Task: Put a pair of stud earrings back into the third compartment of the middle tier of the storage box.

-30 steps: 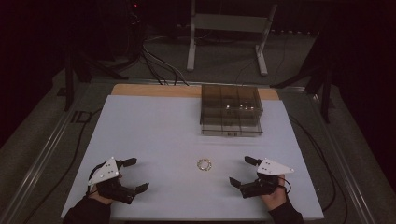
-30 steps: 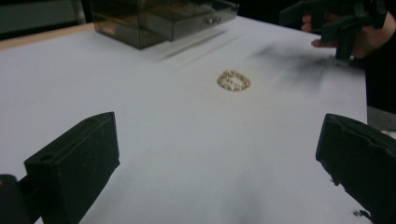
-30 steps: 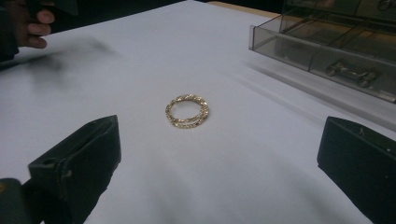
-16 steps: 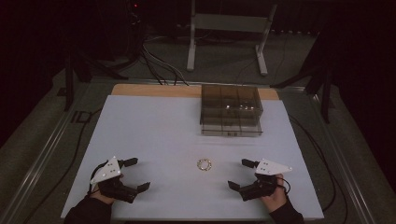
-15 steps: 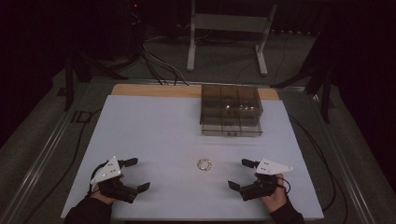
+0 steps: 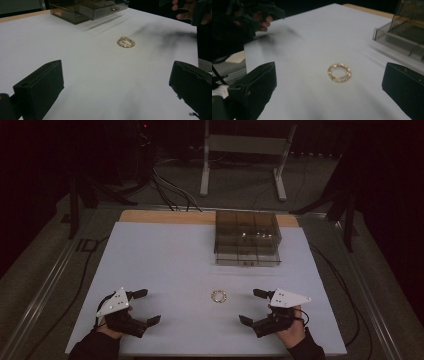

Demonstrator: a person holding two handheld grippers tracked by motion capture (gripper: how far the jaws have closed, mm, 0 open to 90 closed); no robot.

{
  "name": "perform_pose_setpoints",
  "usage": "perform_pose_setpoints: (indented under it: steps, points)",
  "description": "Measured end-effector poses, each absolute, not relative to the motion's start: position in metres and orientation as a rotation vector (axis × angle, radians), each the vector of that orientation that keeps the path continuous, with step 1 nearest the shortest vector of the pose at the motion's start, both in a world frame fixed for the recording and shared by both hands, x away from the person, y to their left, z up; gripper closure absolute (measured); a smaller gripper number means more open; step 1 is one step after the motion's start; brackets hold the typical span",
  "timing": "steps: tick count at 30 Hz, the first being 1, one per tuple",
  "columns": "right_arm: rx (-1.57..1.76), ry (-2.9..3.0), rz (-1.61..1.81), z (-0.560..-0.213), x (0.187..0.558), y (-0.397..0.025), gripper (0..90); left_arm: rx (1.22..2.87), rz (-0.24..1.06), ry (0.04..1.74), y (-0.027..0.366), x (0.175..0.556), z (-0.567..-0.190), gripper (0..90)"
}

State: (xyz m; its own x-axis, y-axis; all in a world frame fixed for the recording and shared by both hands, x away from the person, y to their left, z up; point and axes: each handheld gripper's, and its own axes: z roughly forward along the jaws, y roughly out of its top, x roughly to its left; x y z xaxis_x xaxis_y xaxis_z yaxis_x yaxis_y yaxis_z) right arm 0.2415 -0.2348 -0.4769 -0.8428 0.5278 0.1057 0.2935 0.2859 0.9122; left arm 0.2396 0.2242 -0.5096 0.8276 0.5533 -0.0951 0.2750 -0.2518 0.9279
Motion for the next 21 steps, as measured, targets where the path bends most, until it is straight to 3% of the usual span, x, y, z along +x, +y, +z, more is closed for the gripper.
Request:
perform_pose_setpoints:
  steps: [21]
  points:
    - [0.73,2.271,1.656,-0.446,0.268,-0.214,0.0,1.831,0.298,0.635,0.226,0.239,-0.507,0.6]
